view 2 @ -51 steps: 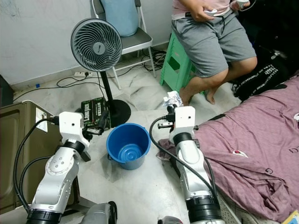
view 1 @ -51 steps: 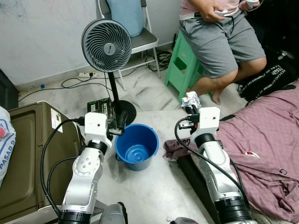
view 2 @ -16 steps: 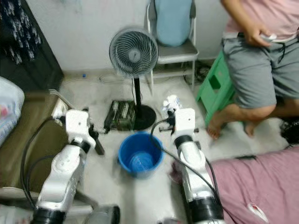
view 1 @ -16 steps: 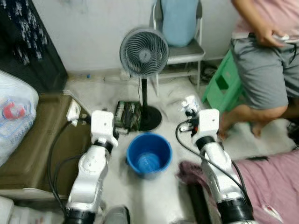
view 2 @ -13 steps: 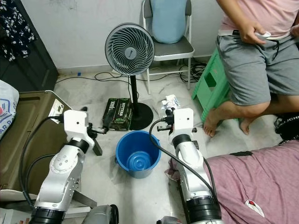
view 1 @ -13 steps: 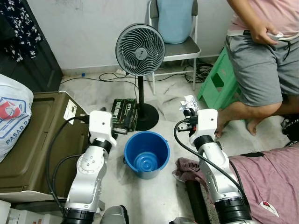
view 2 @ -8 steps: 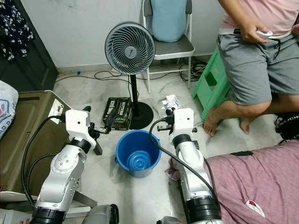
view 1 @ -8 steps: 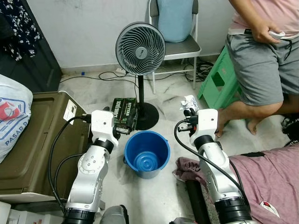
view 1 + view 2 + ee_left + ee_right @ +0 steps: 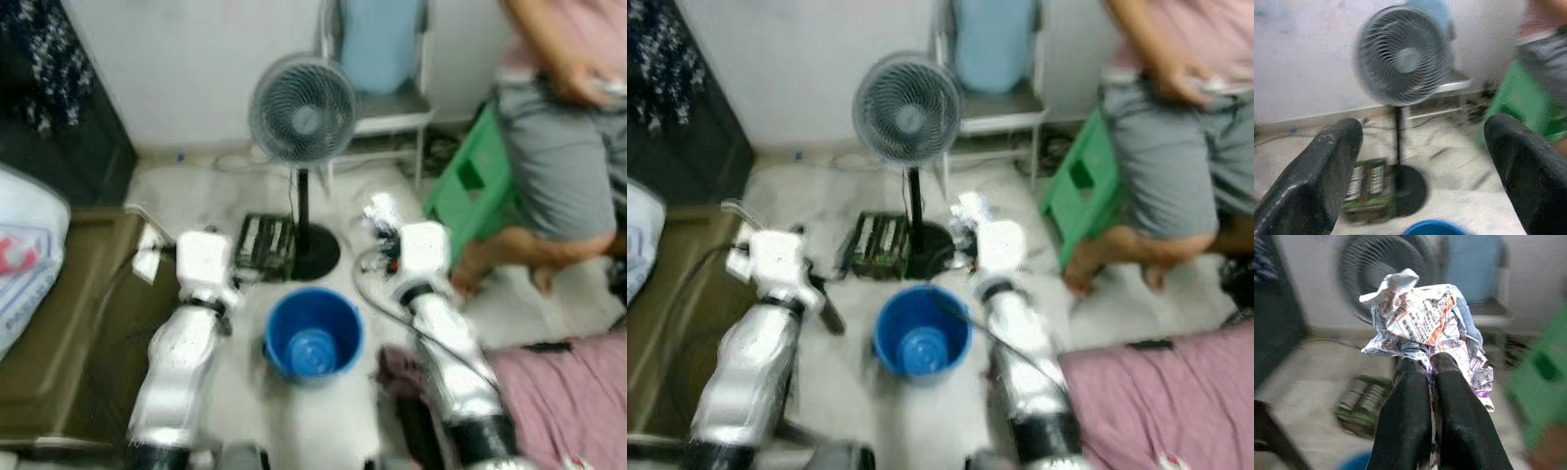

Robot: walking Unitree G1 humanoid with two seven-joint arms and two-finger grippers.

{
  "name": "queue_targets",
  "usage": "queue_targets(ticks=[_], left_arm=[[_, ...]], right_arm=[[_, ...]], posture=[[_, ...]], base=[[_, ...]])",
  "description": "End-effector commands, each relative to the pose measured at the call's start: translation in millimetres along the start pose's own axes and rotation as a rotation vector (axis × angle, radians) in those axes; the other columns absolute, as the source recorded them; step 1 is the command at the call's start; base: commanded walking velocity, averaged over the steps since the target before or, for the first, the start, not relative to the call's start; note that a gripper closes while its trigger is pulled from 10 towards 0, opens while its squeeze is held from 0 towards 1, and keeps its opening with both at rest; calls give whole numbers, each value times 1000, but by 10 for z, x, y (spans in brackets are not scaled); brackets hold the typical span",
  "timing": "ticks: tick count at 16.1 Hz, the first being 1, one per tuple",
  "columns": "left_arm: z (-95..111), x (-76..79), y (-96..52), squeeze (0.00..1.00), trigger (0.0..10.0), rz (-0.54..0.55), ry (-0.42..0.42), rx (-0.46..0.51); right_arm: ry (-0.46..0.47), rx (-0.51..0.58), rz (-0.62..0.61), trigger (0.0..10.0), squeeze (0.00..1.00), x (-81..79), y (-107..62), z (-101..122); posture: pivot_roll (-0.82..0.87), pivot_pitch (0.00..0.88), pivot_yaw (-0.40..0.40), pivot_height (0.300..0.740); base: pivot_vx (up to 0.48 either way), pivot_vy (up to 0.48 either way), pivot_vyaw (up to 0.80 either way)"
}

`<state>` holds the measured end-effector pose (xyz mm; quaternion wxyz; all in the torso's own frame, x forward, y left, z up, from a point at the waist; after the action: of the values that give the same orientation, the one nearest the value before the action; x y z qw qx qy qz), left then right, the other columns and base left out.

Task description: Clean up the room

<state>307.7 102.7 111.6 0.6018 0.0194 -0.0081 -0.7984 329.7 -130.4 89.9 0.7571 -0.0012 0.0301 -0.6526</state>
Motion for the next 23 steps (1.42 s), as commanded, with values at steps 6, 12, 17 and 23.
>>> queue_targets(ticks=[6,12,17,23], left_arm=[[4,-69,-13,0,10000,18,19,-1],[6,-71,-21,0,10000,20,17,-1],[8,-59,-16,0,10000,13,9,0],[3,-61,-18,0,10000,16,9,-1]], right_arm=[[0,10,32,10000,0,-83,28,36],[-2,11,36,10000,0,-103,35,38],[2,7,19,10000,0,-78,35,31],[0,5,23,10000,0,-82,45,33]], posture=[[-18,58,-8,740],[-16,65,-3,740],[-23,69,0,740],[-23,70,-2,740]], base=[[52,0,0],[0,0,751],[346,0,0],[358,0,0]])
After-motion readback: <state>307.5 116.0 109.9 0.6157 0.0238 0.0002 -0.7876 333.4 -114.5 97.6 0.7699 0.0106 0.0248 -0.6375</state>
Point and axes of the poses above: a point about 5 cm out from each wrist's last joint towards the gripper, its own y axis pointing out of the wrist towards the gripper, its own z axis along the axis of the wrist's last joint, x = y × z, the point moved 4 cm from there along y, pointing out of the wrist towards the gripper, and after that the axes turned 4 degrees about y, right-handed, at the moved point
